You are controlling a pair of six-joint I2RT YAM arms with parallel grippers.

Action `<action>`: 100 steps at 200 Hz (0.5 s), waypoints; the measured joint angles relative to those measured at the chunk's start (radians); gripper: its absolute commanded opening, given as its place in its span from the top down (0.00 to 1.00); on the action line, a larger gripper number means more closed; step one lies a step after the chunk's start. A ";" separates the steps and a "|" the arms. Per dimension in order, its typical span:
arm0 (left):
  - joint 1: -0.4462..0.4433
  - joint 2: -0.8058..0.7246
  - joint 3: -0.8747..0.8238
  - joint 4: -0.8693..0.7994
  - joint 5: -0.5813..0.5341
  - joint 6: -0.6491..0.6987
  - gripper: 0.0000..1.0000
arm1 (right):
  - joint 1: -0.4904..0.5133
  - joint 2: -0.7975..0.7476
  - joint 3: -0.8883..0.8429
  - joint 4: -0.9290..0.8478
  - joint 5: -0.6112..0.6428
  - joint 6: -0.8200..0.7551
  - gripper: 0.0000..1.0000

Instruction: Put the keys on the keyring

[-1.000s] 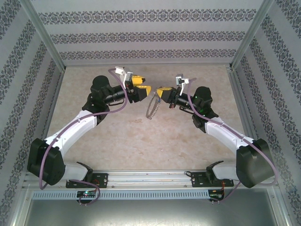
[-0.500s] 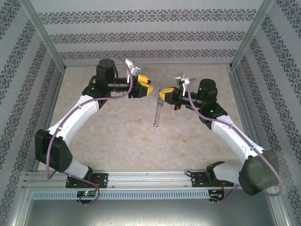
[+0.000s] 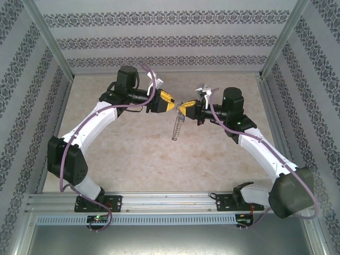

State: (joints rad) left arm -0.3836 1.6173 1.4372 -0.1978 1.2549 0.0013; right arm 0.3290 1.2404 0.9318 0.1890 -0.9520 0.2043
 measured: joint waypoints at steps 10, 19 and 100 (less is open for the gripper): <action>-0.003 0.009 0.005 -0.004 0.002 0.003 0.62 | 0.000 0.002 0.002 0.000 0.000 0.000 1.00; -0.008 0.015 0.007 -0.010 0.003 0.006 0.62 | 0.000 0.002 0.003 0.000 0.000 0.000 1.00; -0.041 0.034 0.025 -0.036 0.022 0.025 0.66 | 0.000 0.005 0.003 0.000 0.000 0.000 1.00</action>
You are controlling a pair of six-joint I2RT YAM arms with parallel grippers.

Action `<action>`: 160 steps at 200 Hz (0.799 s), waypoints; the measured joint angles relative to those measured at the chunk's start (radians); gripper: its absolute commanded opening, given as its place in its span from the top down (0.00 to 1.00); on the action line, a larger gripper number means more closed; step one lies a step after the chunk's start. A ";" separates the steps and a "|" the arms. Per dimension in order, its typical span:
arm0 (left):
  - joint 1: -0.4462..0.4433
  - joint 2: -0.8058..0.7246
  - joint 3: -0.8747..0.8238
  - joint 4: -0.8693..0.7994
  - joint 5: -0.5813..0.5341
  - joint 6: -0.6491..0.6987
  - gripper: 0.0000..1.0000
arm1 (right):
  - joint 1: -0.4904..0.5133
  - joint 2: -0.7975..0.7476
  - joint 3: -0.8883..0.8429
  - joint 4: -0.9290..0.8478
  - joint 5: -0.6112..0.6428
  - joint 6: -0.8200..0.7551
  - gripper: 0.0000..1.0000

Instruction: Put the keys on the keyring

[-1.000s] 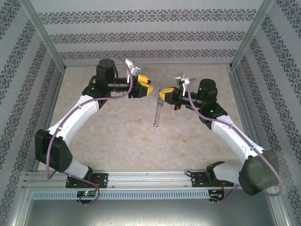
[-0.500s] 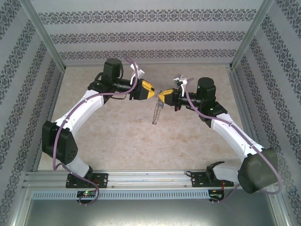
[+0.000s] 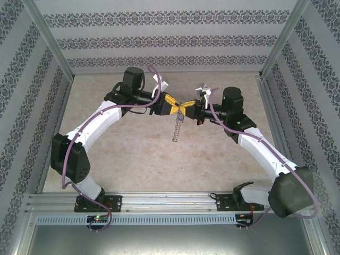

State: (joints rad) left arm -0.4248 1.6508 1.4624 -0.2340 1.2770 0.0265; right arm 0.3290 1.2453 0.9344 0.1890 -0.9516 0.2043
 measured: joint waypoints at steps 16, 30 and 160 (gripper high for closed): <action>-0.001 0.005 0.001 -0.008 0.003 0.005 0.67 | 0.000 0.001 0.000 0.000 0.000 0.000 1.00; -0.002 0.010 0.001 -0.021 0.005 0.016 0.67 | 0.000 0.001 0.000 0.000 0.000 -0.002 1.00; -0.007 0.026 0.003 -0.059 0.002 0.049 0.87 | 0.000 0.007 0.000 -0.003 -0.008 -0.003 1.00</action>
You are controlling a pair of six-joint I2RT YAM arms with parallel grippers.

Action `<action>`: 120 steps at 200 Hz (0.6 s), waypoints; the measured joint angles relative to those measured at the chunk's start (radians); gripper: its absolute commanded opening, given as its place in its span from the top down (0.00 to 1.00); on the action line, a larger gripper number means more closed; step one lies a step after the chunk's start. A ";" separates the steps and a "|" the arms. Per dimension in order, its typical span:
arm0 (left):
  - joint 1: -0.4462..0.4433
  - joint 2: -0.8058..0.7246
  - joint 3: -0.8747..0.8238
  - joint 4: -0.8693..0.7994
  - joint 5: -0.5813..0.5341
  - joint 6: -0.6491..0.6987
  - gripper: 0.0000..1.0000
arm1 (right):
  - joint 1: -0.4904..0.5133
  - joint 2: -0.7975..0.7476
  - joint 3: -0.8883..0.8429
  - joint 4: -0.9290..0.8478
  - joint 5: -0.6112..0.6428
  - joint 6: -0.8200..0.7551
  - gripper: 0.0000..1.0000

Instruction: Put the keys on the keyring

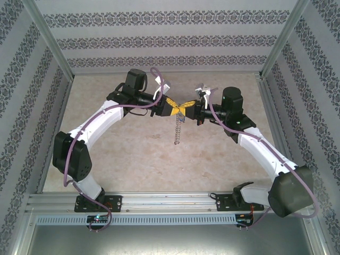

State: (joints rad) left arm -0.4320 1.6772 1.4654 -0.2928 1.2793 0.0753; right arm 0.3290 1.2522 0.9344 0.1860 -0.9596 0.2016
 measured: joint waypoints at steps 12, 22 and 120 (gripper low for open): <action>0.000 0.004 0.001 0.000 -0.001 0.000 0.88 | 0.000 0.001 0.000 -0.004 -0.001 0.000 1.00; 0.000 0.006 0.001 0.000 -0.001 0.000 0.89 | 0.000 0.001 0.000 -0.005 0.000 0.000 1.00; 0.000 0.007 -0.006 0.043 -0.026 -0.027 1.00 | -0.007 0.007 0.002 -0.003 0.001 0.000 1.00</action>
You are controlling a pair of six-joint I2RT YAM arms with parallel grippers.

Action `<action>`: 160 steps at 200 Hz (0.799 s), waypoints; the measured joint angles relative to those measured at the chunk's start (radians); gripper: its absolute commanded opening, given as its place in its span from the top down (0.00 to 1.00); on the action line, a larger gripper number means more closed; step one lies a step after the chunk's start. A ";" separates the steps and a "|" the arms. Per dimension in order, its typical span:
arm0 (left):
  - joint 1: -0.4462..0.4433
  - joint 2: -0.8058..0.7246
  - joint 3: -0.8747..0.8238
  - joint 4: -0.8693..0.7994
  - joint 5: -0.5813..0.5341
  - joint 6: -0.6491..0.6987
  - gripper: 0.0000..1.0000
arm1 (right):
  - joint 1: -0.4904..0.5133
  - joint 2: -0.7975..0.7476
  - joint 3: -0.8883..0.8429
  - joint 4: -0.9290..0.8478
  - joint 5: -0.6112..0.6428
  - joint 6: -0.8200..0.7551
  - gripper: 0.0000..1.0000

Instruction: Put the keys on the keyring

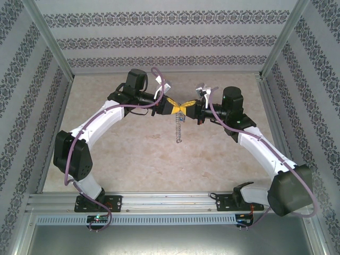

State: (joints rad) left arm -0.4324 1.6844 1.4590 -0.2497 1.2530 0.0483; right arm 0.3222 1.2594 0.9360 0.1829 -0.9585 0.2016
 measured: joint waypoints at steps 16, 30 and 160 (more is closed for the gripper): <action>0.000 0.000 -0.005 0.011 0.000 -0.001 1.00 | 0.000 0.000 0.000 0.000 0.002 0.000 1.00; 0.000 0.000 -0.009 0.020 0.000 -0.003 1.00 | 0.000 0.000 0.000 0.000 0.003 0.000 1.00; -0.004 -0.024 -0.065 0.135 -0.047 -0.031 1.00 | -0.002 0.000 0.000 0.001 0.035 0.000 1.00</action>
State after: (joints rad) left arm -0.4366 1.6604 1.3941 -0.1150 1.2060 0.0170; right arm 0.3202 1.2591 0.9360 0.1841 -0.9230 0.2020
